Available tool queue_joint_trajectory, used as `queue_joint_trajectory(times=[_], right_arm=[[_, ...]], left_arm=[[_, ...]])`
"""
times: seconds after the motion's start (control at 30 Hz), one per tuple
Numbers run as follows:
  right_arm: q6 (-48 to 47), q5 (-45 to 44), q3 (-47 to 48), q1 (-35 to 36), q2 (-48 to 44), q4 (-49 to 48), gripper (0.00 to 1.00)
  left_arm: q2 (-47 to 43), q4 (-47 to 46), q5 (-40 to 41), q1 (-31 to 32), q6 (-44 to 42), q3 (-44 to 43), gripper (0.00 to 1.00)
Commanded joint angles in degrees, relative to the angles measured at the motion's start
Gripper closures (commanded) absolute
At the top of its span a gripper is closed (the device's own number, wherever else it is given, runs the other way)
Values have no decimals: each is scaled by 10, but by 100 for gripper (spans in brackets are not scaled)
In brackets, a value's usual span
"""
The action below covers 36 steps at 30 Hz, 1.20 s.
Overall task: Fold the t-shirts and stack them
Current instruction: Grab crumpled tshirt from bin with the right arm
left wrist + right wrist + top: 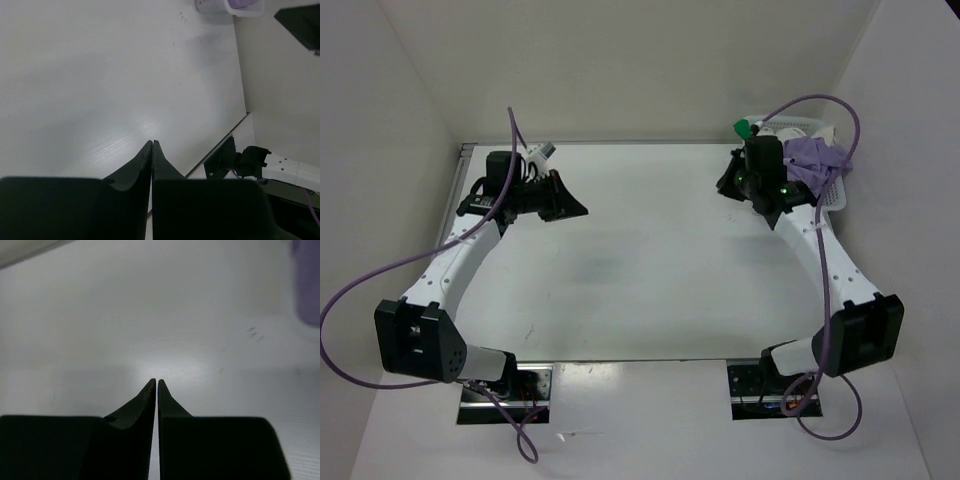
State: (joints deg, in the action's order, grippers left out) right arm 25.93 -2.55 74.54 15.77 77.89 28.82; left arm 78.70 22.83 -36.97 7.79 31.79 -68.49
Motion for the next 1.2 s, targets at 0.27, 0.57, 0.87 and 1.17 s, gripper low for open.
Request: queue_joint_trajectory(times=[0.27, 0.57, 0.87, 1.17], right_arm=[[-16, -171, 133, -213, 159, 20, 41], [-11, -161, 147, -261, 228, -14, 28], [7, -70, 162, -267, 267, -38, 63], [41, -20, 207, -279, 144, -60, 99]], left_arm=[[-71, -27, 6, 42, 11, 45, 59], [-76, -38, 6, 59, 11, 58, 53], [-60, -44, 6, 59, 16, 64, 51], [-29, -38, 29, 59, 5, -2, 51]])
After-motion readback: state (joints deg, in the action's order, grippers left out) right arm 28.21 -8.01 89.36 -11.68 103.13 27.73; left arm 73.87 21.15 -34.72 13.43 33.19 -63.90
